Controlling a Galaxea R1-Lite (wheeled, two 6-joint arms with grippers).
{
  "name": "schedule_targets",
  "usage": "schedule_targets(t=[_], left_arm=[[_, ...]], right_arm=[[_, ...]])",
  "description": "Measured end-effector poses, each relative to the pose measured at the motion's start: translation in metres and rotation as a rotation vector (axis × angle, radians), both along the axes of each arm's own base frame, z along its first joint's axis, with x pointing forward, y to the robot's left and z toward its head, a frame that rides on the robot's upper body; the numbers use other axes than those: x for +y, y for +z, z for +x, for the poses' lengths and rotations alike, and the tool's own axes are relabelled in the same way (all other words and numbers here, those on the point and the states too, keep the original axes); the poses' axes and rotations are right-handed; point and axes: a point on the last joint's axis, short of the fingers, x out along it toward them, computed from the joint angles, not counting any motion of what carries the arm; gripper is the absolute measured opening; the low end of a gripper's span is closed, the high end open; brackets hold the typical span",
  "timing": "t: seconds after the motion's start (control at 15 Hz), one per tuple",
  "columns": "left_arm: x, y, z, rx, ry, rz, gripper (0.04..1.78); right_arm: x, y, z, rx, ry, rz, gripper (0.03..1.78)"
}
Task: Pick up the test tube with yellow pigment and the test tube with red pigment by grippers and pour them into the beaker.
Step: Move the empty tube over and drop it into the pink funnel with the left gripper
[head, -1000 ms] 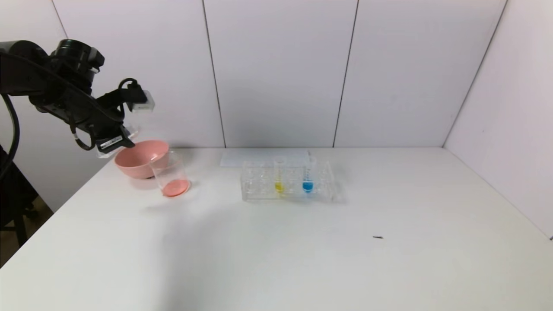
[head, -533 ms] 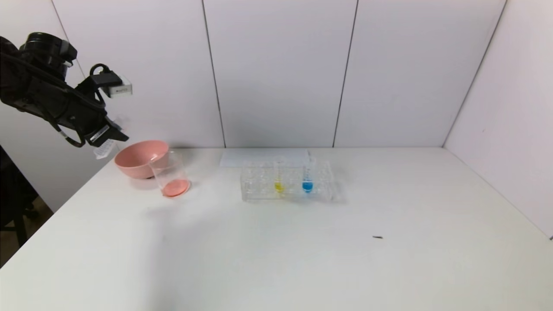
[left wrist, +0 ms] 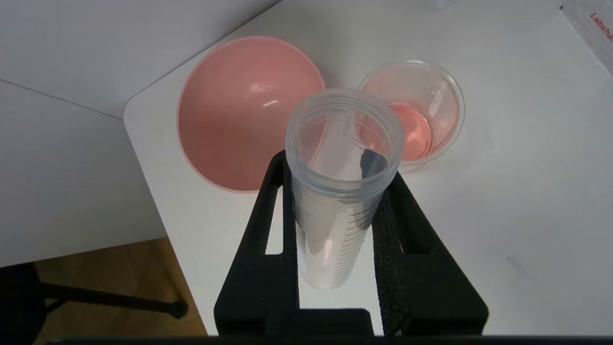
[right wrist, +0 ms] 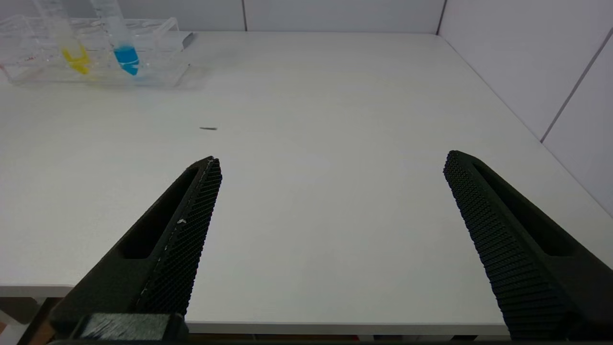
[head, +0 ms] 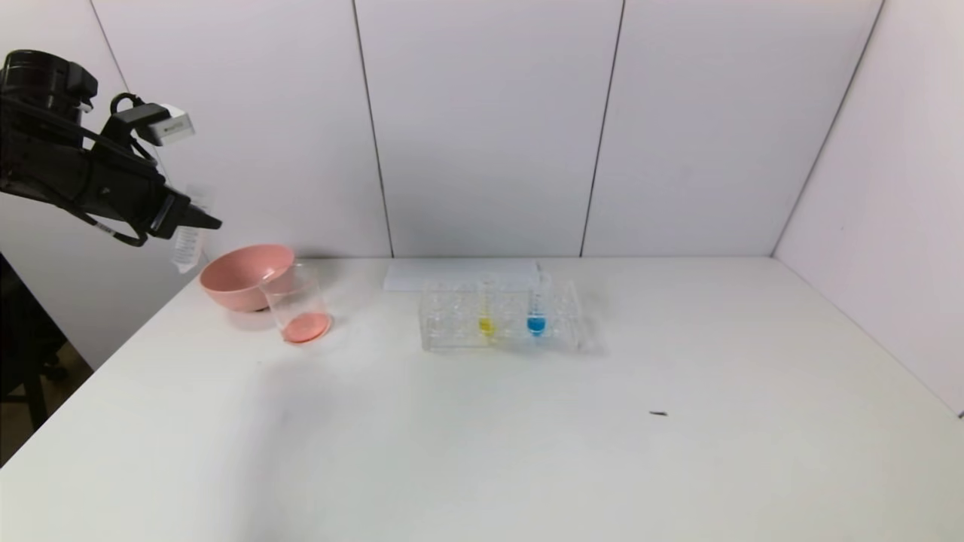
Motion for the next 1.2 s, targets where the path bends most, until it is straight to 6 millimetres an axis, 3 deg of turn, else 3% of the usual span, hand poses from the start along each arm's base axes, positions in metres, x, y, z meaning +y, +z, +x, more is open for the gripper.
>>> schedule_targets(t=[0.6, 0.93, 1.2], left_arm=[[0.006, -0.018, 0.022, -0.133, 0.12, -0.184, 0.46], [0.01, -0.029, 0.033, -0.215, 0.138, -0.202, 0.46], [0.011, -0.038, 0.036, -0.197, 0.168, -0.252, 0.46]], right_arm=[[0.0, 0.0, 0.0, 0.0, 0.0, 0.0, 1.7], [0.0, 0.0, 0.0, 0.0, 0.0, 0.0, 1.7], [0.0, 0.0, 0.0, 0.0, 0.0, 0.0, 1.7]])
